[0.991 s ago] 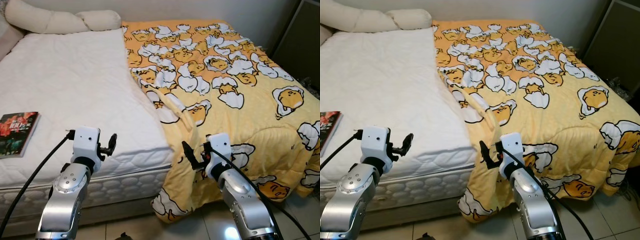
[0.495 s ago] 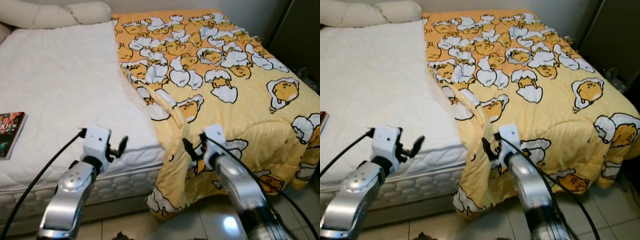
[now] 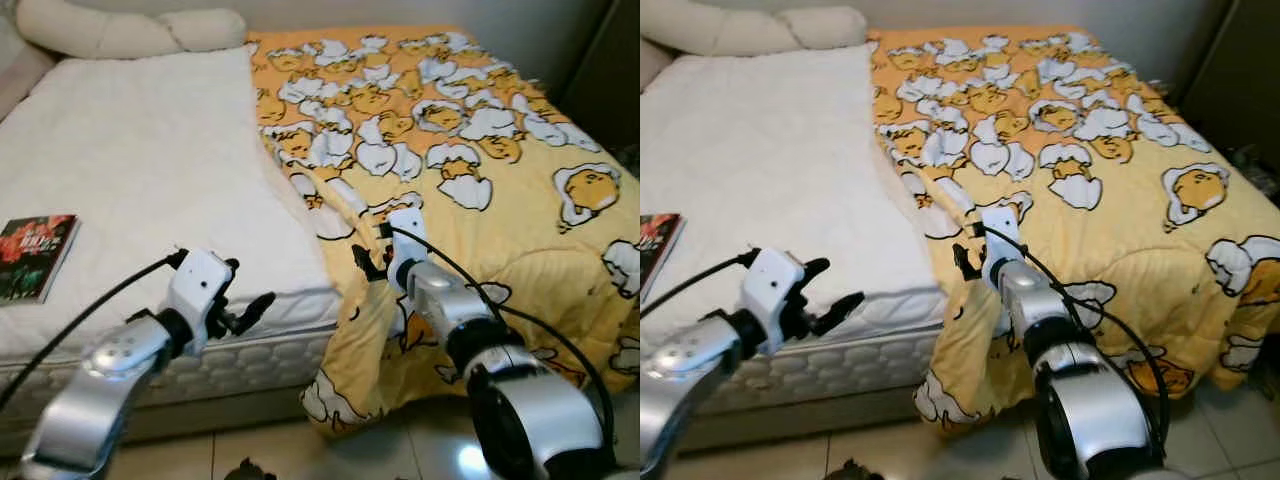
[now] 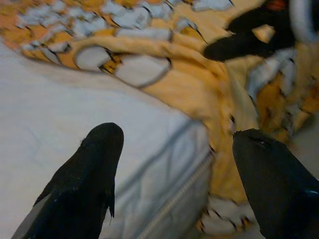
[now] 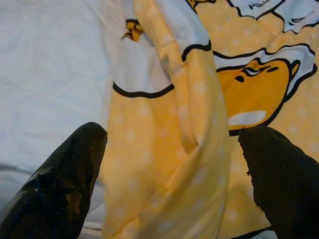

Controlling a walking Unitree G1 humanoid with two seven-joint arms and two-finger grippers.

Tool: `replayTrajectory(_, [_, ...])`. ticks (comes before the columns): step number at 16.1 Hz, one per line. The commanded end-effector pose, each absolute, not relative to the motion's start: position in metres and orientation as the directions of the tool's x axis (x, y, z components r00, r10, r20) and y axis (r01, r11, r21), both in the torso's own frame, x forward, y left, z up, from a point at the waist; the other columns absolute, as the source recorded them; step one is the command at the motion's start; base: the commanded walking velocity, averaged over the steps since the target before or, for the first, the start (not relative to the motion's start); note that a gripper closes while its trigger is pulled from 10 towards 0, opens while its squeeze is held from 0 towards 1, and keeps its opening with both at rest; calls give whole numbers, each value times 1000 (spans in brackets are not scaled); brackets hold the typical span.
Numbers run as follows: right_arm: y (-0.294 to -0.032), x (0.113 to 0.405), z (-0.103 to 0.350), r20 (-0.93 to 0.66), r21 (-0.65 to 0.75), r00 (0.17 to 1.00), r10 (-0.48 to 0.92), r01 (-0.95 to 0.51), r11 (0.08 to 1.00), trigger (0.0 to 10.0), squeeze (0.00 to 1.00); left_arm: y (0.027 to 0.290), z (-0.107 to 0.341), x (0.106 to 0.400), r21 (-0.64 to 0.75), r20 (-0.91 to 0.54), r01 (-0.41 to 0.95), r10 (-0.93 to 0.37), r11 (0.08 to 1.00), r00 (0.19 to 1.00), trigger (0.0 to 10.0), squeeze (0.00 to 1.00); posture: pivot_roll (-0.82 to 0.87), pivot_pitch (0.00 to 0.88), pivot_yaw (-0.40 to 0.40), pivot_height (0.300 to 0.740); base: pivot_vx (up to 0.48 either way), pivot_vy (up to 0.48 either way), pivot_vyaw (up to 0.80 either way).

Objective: Clean up the room

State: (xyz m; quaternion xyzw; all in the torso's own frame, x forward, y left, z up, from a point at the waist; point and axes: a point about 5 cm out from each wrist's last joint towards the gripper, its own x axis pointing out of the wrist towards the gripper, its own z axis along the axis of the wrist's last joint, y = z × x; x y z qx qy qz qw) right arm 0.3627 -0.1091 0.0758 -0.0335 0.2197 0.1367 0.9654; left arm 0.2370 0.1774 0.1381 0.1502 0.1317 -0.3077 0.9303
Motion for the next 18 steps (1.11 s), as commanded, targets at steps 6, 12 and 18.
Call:
replayTrajectory(6, [-109,364,73,-449,-33,868,213,-255,966,0,0,188,153,205,167,-413,641,-537,749,736,10000,0,243,205,41,740,0,0,0])
replayTrajectory(12, [-111,365,75,-425,-3,880,214,-237,971,0,0,178,153,204,131,-412,667,-572,734,710,10000,0,211,175,36,740,0,0,0])
replayTrajectory(18, [-110,362,71,-430,-1,874,227,-251,968,0,0,182,152,202,130,-429,662,-560,738,709,10000,0,213,179,39,740,0,0,0])
